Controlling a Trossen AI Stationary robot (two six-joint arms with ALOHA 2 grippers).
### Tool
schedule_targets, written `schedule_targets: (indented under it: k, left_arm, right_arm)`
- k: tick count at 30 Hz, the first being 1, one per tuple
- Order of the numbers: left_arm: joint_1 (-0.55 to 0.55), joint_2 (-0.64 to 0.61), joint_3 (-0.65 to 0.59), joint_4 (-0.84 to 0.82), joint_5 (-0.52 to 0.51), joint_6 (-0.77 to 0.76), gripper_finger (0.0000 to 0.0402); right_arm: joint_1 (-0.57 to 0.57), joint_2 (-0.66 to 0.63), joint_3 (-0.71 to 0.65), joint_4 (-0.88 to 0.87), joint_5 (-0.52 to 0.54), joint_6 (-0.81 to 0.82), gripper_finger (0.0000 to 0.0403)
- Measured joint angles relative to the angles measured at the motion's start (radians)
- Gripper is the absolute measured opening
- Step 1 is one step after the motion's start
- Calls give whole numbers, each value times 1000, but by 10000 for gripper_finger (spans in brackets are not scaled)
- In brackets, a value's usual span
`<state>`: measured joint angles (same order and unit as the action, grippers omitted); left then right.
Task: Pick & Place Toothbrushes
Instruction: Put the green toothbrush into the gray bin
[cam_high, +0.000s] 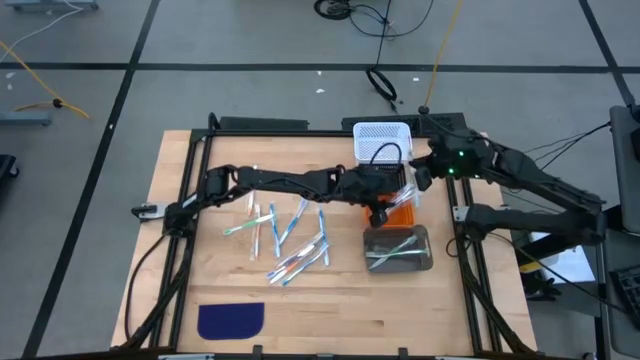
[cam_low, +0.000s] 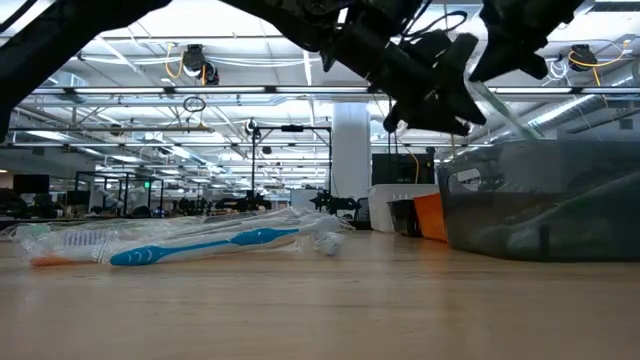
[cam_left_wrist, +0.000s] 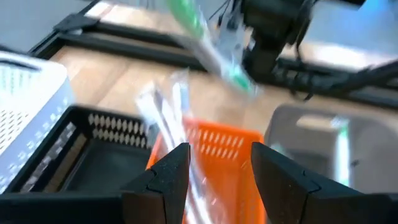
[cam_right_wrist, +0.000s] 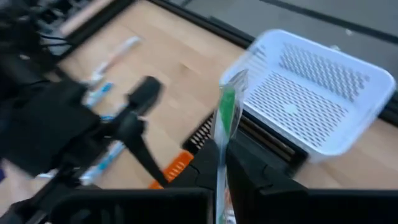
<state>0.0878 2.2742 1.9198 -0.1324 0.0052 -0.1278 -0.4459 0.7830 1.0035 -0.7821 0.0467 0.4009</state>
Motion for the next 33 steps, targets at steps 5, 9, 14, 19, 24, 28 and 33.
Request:
schedule_targets:
  k: [5, 9, 14, 19, 24, 28, 33]
  left_arm:
    - [16, 0, 0, 102, 90, -43, 170]
    - [20, 0, 0, 176, 127, -63, 170]
    - [20, 0, 0, 235, 134, -67, 170]
    - [20, 0, 0, 263, 133, -85, 170]
    - [16, 0, 0, 268, 156, -86, 156]
    - [12, 0, 0, 269, 181, -88, 96]
    - [13, 0, 0, 273, 211, -73, 14]
  right_arm:
    - [77, -22, 0, 41, 0, -20, 8]
    - [135, -34, 0, 80, 0, -26, 8]
    - [200, -39, 0, 102, 0, -36, 8]
    - [261, -39, 0, 126, 4, -43, 8]
    - [302, -39, 0, 128, 9, -47, 8]
    - [319, -39, 0, 129, 9, -49, 8]
    - [331, -35, -1, 129, 13, -49, 15]
